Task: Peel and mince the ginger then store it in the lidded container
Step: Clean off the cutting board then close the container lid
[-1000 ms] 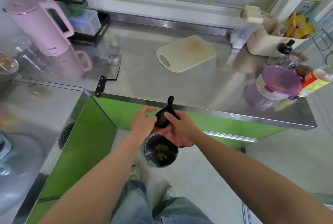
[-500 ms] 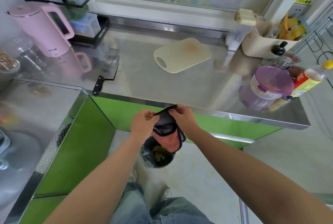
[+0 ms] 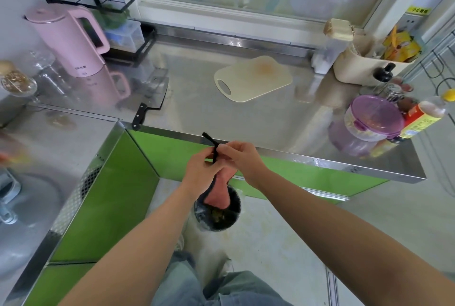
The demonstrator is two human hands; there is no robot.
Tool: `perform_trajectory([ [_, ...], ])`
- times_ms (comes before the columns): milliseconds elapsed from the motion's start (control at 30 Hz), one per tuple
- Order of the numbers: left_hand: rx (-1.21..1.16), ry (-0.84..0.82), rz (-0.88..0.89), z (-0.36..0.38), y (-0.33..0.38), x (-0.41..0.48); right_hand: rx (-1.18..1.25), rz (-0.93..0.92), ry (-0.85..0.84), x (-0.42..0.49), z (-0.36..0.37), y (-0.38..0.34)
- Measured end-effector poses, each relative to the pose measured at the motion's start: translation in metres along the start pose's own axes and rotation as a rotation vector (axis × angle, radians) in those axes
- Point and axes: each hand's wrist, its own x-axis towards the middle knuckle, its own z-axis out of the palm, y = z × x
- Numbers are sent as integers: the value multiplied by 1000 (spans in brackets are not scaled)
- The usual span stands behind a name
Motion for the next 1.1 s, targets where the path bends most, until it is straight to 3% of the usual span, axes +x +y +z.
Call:
perform_trajectory([
  [67, -7, 30, 21, -3, 1, 0, -29, -25, 3, 0, 1, -3],
  [200, -33, 74, 25, -10, 6, 2, -259, -181, 281, 5, 7, -6],
  [267, -57, 65, -16, -16, 4, 4, -286, -82, 185, 8, 6, -10],
  [333, -92, 63, -73, -23, 2, 5, -315, 98, -19, 10, 4, -11],
  [400, -104, 83, -85, -30, 1, 4, -312, 114, -157, 13, 4, -8],
  [567, -30, 118, -131, -53, 4, 8, -73, -97, -95, 24, 26, -14],
  [700, 48, 50, -160, -87, 5, 13, -99, -180, -82, 33, 56, -40],
  [933, -22, 66, -181, -179, 15, 35, -133, -353, -78, 84, 147, -108],
  [1000, 50, 128, -149, -217, 18, 48, -73, -391, -97, 103, 181, -134],
  [1100, 79, 349, -145, -281, 20, 72, 23, -425, -149, 130, 233, -178],
])
